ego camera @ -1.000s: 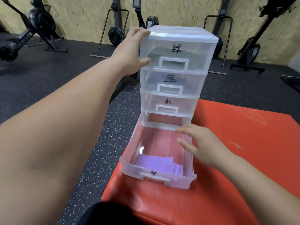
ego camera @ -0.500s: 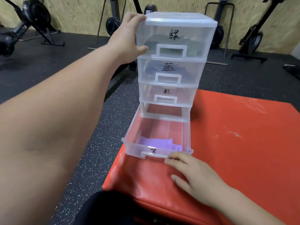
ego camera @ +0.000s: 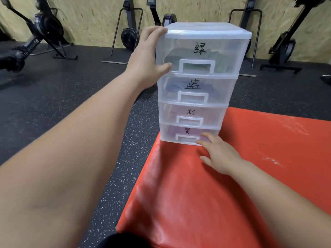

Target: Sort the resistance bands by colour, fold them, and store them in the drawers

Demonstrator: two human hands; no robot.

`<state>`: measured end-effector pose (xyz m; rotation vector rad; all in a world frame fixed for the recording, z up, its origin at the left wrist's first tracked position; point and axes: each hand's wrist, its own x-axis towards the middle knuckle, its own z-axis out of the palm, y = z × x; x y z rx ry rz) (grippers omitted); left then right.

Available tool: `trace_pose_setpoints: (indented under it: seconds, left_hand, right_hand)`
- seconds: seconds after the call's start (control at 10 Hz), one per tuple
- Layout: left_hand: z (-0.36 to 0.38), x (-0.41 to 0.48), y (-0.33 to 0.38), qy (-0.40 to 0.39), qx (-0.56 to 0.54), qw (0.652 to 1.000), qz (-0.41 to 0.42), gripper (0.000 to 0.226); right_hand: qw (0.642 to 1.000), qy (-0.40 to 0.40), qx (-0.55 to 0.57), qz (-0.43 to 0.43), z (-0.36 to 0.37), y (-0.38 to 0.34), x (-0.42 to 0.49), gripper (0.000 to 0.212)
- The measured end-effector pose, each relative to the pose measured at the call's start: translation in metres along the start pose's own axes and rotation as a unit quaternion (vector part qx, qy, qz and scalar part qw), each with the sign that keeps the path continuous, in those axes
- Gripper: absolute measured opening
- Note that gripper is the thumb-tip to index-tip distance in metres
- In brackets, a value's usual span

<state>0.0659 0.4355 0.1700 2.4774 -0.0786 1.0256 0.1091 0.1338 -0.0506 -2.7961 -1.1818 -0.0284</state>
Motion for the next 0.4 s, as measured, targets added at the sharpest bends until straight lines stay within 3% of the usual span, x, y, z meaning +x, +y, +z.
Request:
trace_pose_setpoints:
  seconds: [0.2,0.4]
  left_hand:
    - [0.0,-0.001,0.002,-0.008,0.001,1.0,-0.001,0.085]
    - [-0.018,0.003,0.02,-0.071,0.048,0.996,-0.023,0.098]
  right_hand:
    - [1.0,-0.017,-0.023,0.012,-0.01,-0.005,0.01,0.062]
    - [0.997,-0.07,0.02,0.031,-0.038,-0.013,-0.003,0.064]
